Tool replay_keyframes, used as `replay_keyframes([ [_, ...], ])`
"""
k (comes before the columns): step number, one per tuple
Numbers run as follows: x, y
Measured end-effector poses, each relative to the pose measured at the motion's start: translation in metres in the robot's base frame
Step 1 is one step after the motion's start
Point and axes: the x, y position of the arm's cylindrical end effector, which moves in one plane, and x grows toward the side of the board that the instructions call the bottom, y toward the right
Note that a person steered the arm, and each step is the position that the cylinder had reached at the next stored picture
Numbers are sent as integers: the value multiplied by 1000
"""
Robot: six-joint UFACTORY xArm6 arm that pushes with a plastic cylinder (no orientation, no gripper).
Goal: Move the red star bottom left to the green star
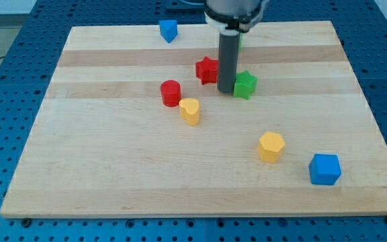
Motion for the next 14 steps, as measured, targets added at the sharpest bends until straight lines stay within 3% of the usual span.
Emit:
replay_keyframes([
  [2, -2, 94],
  [3, 9, 111],
  [4, 14, 72],
  [5, 19, -19],
  [7, -50, -134],
  [8, -86, -86],
  [9, -41, 10],
  [10, 2, 65],
  [12, -13, 70],
  [14, -16, -41],
])
